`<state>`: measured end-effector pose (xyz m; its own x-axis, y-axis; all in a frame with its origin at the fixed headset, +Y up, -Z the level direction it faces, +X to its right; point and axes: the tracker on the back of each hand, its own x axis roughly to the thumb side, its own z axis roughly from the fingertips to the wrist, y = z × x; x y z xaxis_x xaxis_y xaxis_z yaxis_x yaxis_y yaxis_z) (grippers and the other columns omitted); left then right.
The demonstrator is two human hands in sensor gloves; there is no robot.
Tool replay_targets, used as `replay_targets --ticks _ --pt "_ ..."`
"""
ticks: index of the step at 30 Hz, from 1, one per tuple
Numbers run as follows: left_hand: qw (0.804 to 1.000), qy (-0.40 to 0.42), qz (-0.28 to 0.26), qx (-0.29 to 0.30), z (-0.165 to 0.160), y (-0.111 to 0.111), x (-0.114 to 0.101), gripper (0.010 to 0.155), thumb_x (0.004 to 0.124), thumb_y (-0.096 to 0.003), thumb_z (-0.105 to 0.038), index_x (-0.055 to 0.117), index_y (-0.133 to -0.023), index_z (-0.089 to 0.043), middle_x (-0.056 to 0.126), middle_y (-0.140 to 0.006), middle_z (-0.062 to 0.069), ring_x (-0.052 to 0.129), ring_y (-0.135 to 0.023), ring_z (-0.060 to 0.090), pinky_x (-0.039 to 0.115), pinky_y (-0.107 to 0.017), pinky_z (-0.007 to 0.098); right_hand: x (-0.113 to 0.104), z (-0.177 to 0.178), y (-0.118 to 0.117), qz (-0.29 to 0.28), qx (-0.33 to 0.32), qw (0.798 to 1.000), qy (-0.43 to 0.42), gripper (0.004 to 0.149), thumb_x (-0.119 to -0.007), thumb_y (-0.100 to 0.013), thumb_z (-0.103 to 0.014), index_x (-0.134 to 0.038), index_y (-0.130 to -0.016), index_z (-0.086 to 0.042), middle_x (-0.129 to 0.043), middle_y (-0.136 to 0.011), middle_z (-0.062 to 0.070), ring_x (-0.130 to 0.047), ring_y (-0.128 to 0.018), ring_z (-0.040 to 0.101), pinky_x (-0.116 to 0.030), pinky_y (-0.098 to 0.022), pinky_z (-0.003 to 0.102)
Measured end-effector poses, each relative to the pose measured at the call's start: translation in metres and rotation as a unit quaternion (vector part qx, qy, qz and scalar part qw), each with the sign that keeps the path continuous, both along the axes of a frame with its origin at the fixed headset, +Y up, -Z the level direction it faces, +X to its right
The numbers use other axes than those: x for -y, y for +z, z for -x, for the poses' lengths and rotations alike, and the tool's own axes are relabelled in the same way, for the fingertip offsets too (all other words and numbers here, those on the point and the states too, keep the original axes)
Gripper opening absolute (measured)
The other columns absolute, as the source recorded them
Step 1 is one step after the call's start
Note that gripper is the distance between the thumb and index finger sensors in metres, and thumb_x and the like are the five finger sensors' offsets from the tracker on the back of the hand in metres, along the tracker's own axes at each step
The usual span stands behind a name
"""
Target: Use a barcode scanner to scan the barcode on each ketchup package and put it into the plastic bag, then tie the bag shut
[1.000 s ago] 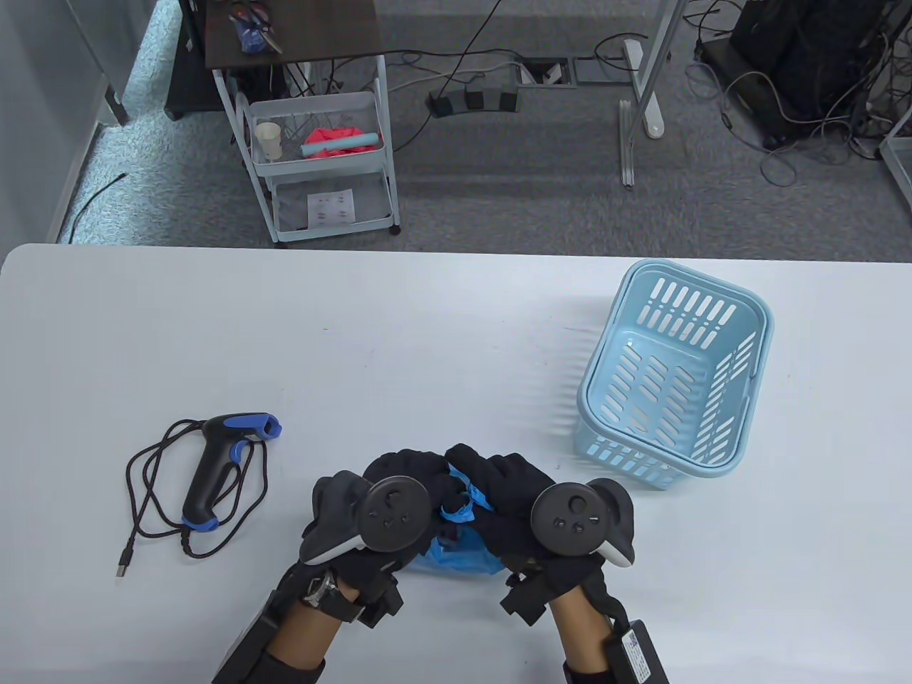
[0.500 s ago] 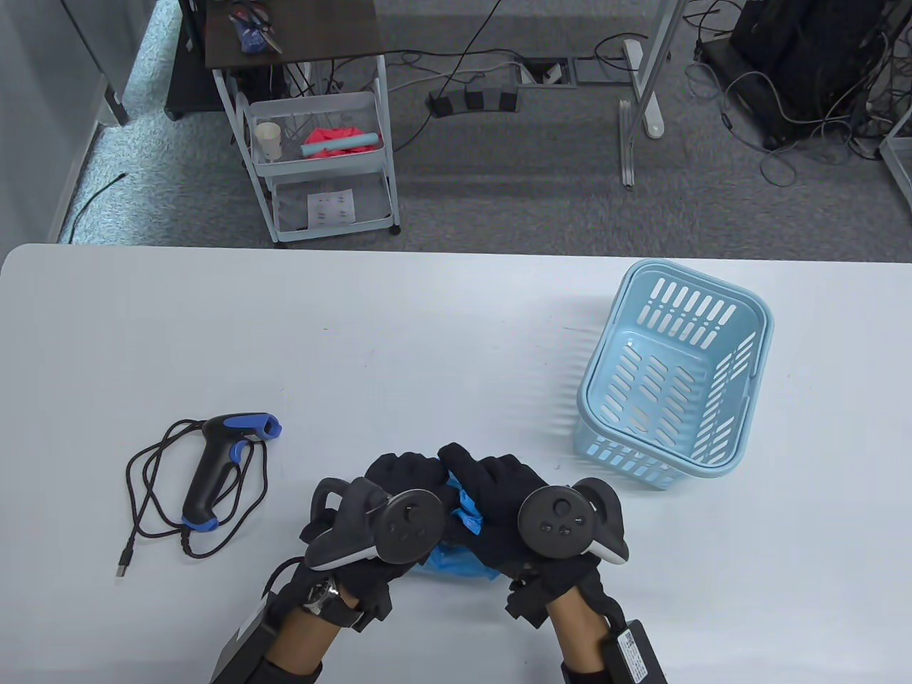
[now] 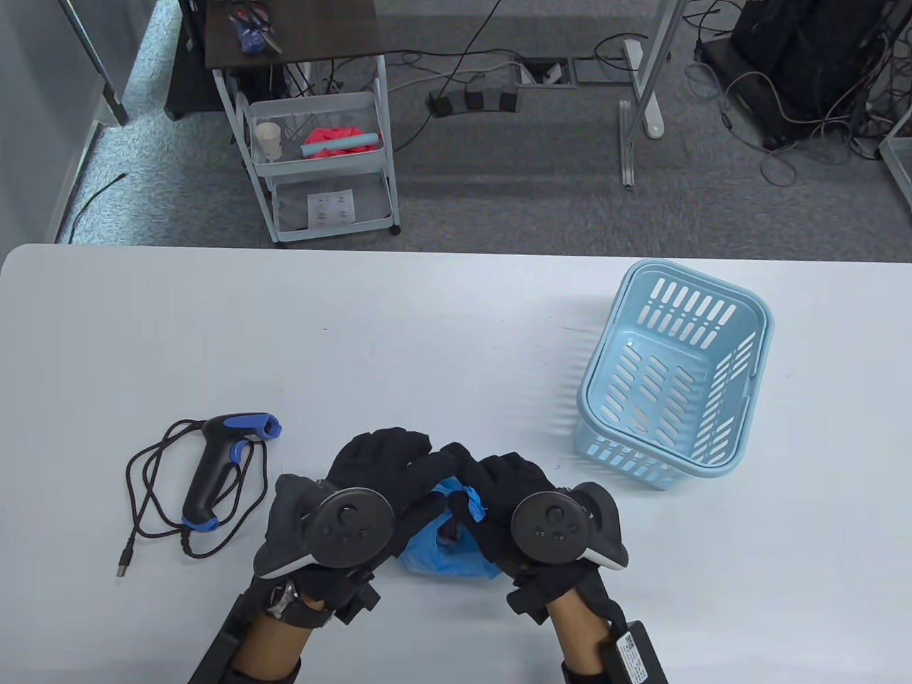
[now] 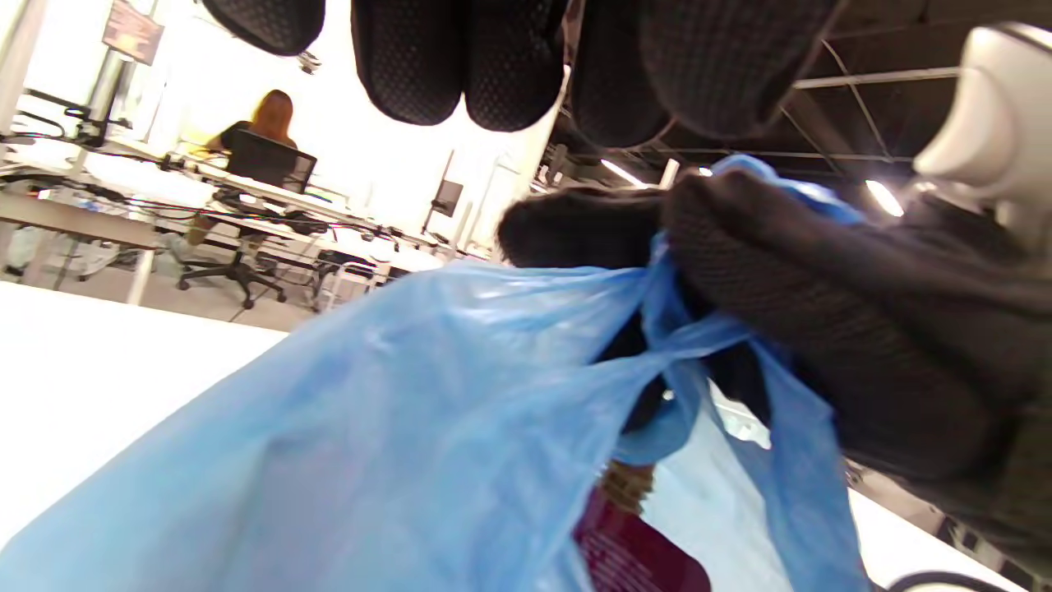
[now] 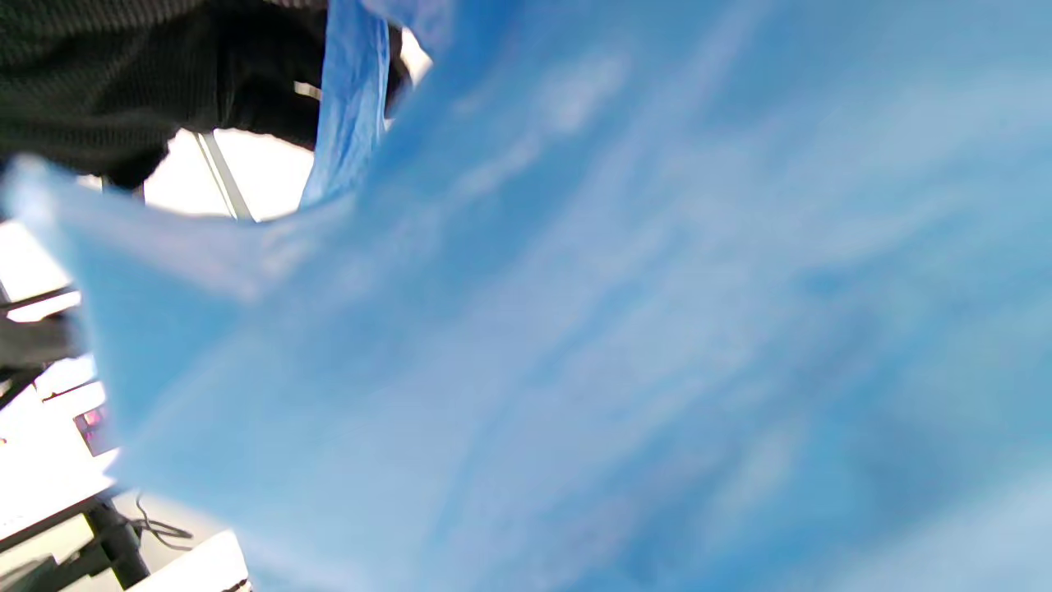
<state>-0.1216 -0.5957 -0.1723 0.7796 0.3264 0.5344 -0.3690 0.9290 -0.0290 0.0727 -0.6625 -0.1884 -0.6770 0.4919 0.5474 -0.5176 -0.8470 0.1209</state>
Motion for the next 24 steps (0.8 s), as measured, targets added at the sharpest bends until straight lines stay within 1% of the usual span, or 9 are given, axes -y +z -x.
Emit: replay_targets --ticks 1,3,6,8,9,11,15,18,24 --pt "1.0 -0.011 0.008 0.012 -0.006 0.0 0.001 0.052 0.077 -0.0487 -0.045 0.076 -0.1 -0.037 0.067 -0.109 0.001 0.072 -0.103 0.038 0.06 -0.076 0.061 -0.001 0.002 0.001 -0.004 0.001 1.0 0.01 0.067 -0.048 -0.057 -0.048 -0.051 -0.112 -0.009 -0.079 -0.08 0.015 -0.071 -0.079 0.044 -0.052 -0.069 0.065" --pt "0.999 -0.016 0.02 0.019 -0.014 0.0 0.003 0.05 0.077 -0.0493 -0.042 0.077 -0.099 -0.037 0.067 -0.109 0.001 0.072 -0.103 0.037 0.06 -0.076 0.061 -0.002 0.003 0.002 -0.01 0.005 1.0 0.025 0.067 -0.049 -0.057 -0.047 -0.052 -0.111 -0.007 -0.079 -0.08 0.015 -0.071 -0.079 0.044 -0.053 -0.069 0.065" --pt "1.0 0.003 0.024 0.018 -0.017 -0.001 0.005 0.05 0.079 -0.0484 -0.042 0.08 -0.097 -0.033 0.069 -0.108 0.001 0.074 -0.102 0.038 0.061 -0.075 0.061 -0.003 0.003 0.002 -0.013 0.007 0.999 0.035 0.068 -0.051 -0.056 -0.047 -0.053 -0.11 -0.006 -0.079 -0.079 0.014 -0.072 -0.078 0.043 -0.053 -0.069 0.065" --pt "1.0 0.011 0.022 0.01 -0.019 0.0 0.006 0.049 0.08 -0.048 -0.041 0.081 -0.095 -0.029 0.073 -0.105 0.001 0.078 -0.098 0.038 0.064 -0.074 0.06 -0.003 0.004 0.002 -0.021 0.016 0.999 0.041 0.068 -0.052 -0.056 -0.047 -0.054 -0.109 -0.005 -0.08 -0.078 0.014 -0.072 -0.078 0.043 -0.053 -0.069 0.065" --pt "1.0 0.004 0.018 0.008 -0.02 0.0 0.006 0.049 0.08 -0.0478 -0.041 0.081 -0.095 -0.028 0.074 -0.104 0.003 0.079 -0.098 0.038 0.064 -0.073 0.06 -0.003 0.005 0.002 -0.023 0.019 0.998 0.05 0.068 -0.052 -0.056 -0.047 -0.055 -0.109 -0.005 -0.08 -0.078 0.013 -0.073 -0.077 0.042 -0.054 -0.069 0.064" --pt "1.0 -0.007 0.01 0.0 -0.023 0.002 0.006 0.048 0.081 -0.0474 -0.041 0.082 -0.093 -0.026 0.076 -0.102 0.002 0.081 -0.095 0.037 0.066 -0.072 0.058 -0.003 0.005 0.003 -0.03 0.026 0.998 0.049 0.067 -0.053 -0.056 -0.046 -0.057 -0.108 -0.005 -0.08 -0.077 0.013 -0.073 -0.076 0.041 -0.055 -0.068 0.064" --pt "1.0 -0.012 0.015 -0.004 -0.026 0.001 0.005 0.044 0.081 -0.0477 -0.04 0.084 -0.089 -0.025 0.077 -0.1 0.002 0.082 -0.095 0.037 0.066 -0.073 0.058 -0.004 0.004 0.003 -0.032 0.027 0.998 0.053 0.066 -0.053 -0.056 -0.046 -0.058 -0.107 -0.005 -0.08 -0.077 0.012 -0.074 -0.076 0.041 -0.055 -0.068 0.064" --pt "1.0 -0.011 0.017 -0.002 -0.027 0.0 0.005 0.043 0.08 -0.0485 -0.039 0.084 -0.088 -0.024 0.077 -0.099 -0.001 0.082 -0.095 0.036 0.065 -0.073 0.058 -0.004 0.004 0.003 -0.031 0.026 0.998 0.052 0.066 -0.054 -0.056 -0.046 -0.057 -0.108 -0.006 -0.08 -0.077 0.012 -0.073 -0.077 0.041 -0.055 -0.068 0.064" --pt "0.998 0.035 0.044 -0.004 -0.021 -0.008 0.006 0.041 0.076 -0.0507 -0.039 0.082 -0.089 -0.024 0.075 -0.1 -0.002 0.079 -0.096 0.036 0.064 -0.074 0.057 -0.005 0.001 0.003 -0.03 0.024 0.999 0.031 0.067 -0.053 -0.056 -0.047 -0.056 -0.109 -0.007 -0.08 -0.079 0.012 -0.073 -0.078 0.041 -0.054 -0.069 0.064"
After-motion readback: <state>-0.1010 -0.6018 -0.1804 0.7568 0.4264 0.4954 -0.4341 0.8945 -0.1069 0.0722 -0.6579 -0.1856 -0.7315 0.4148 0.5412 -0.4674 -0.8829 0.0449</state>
